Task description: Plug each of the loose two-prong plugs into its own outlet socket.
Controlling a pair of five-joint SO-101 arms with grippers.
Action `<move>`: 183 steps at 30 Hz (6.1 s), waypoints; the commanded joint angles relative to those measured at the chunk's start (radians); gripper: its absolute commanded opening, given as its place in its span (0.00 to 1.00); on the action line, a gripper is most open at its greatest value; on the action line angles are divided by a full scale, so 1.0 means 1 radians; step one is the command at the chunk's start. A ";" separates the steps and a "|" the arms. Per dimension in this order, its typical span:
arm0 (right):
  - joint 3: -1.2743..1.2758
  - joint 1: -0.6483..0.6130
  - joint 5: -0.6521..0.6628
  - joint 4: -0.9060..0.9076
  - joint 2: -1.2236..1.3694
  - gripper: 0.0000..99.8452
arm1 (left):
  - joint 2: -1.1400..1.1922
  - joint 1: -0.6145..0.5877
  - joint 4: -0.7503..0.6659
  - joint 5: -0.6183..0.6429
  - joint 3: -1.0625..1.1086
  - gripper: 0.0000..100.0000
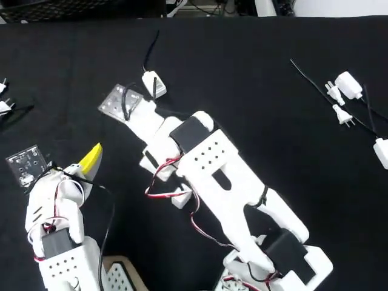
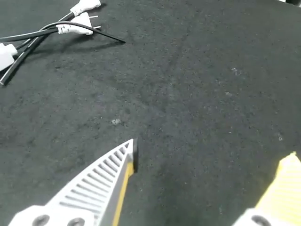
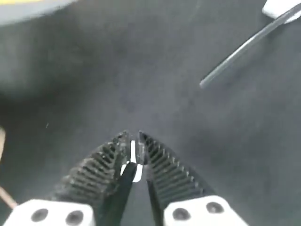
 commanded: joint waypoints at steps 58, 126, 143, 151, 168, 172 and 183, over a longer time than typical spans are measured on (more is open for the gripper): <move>-0.260 0.110 -0.189 0.078 0.533 0.26 | -0.009 0.031 -0.021 -0.005 0.013 0.44; 0.002 0.391 -0.221 -0.181 0.533 0.23 | -0.009 0.033 -0.020 -0.006 0.015 0.44; -0.305 0.052 -0.216 -0.084 0.536 0.07 | -0.009 0.031 -0.014 -0.006 0.015 0.44; -0.306 0.150 -0.178 0.086 0.535 0.18 | -0.009 0.031 -0.014 -0.006 0.015 0.44; -0.104 0.276 -0.167 -0.095 0.673 0.18 | -0.009 0.031 -0.014 -0.006 0.015 0.44; -0.145 0.267 -0.167 -0.061 0.688 0.18 | -0.009 0.031 -0.014 -0.006 0.015 0.44; -0.171 0.037 -0.218 -0.058 0.694 0.18 | -0.009 0.031 -0.014 -0.006 0.015 0.44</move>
